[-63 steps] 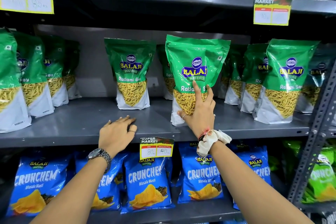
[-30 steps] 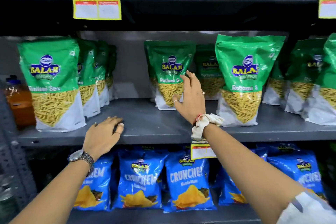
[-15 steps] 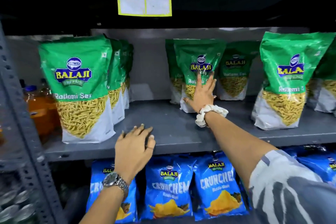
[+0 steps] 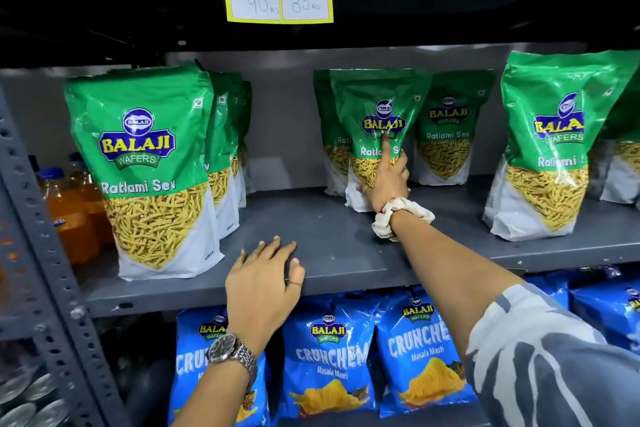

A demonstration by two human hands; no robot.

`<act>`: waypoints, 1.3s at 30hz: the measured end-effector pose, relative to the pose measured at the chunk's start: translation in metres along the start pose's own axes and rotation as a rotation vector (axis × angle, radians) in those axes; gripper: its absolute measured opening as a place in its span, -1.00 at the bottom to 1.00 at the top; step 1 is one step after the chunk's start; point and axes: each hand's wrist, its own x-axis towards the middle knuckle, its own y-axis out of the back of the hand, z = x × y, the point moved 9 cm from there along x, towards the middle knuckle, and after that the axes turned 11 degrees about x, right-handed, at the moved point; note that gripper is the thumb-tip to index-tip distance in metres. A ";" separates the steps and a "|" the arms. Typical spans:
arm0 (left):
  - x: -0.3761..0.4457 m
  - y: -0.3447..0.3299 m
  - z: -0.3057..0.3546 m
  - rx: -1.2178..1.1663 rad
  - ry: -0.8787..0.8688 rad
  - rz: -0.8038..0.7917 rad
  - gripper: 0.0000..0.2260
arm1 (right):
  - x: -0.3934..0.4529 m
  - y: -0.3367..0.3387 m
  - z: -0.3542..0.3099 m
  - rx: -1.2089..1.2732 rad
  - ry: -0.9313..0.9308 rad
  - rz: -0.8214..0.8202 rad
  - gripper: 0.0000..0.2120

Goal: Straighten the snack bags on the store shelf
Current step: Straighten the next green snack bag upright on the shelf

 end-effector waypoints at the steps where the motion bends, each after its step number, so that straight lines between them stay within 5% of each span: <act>1: 0.000 0.000 0.000 0.000 0.000 0.003 -0.60 | -0.003 0.001 -0.002 -0.001 0.007 0.013 0.03; 39: -0.001 -0.002 0.001 0.025 -0.014 -0.021 -0.56 | -0.149 0.096 -0.044 -0.010 0.095 0.095 0.01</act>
